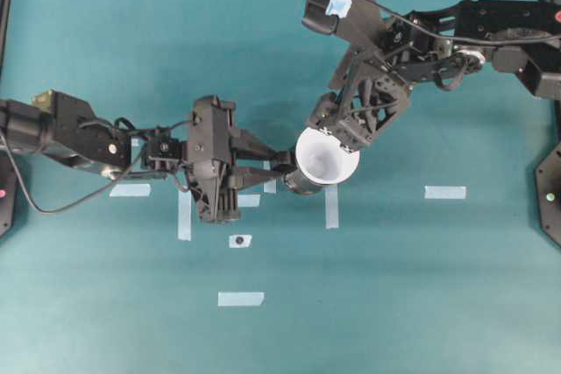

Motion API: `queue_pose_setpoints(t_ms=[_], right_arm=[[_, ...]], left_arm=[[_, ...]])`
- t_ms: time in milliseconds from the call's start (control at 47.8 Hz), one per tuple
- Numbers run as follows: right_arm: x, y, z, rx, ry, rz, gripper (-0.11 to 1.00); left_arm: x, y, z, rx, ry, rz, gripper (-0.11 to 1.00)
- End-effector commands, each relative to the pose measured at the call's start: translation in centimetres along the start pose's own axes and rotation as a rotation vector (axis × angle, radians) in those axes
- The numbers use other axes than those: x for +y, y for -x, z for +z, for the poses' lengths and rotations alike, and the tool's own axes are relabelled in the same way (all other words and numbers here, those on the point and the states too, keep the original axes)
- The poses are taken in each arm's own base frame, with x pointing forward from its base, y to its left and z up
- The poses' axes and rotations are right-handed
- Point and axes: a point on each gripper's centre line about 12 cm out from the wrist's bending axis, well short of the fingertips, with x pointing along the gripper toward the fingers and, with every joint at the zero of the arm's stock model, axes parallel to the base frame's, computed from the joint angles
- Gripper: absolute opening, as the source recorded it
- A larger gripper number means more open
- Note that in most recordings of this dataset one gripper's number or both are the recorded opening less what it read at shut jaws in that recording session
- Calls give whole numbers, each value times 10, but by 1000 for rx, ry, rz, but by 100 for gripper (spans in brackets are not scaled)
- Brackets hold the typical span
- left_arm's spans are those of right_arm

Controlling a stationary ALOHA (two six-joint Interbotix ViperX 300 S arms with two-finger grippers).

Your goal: Holding the cup holder with the left arm, the right arm places the cup into the cup holder.

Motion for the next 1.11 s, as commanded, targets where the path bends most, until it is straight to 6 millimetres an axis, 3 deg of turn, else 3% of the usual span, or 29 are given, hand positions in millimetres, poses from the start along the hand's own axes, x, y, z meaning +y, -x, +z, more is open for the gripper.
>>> queue_pose_setpoints(t_ms=[0,209,564,1087], right_arm=[[3,15,9,-45,-12,15,91],[3,13,7,-38,-37,13,91],[2,10,3,-24,-42,10,91],[0,5,-2,-11,-41,5,91]], left_arm=[[0,-1,7,-31,-2,-2,25],[-1,-5,-9,14,9,-4,25],[-2,-3,-17,55,65,-3,25],[-1,0,-16,140,70,-3,25]])
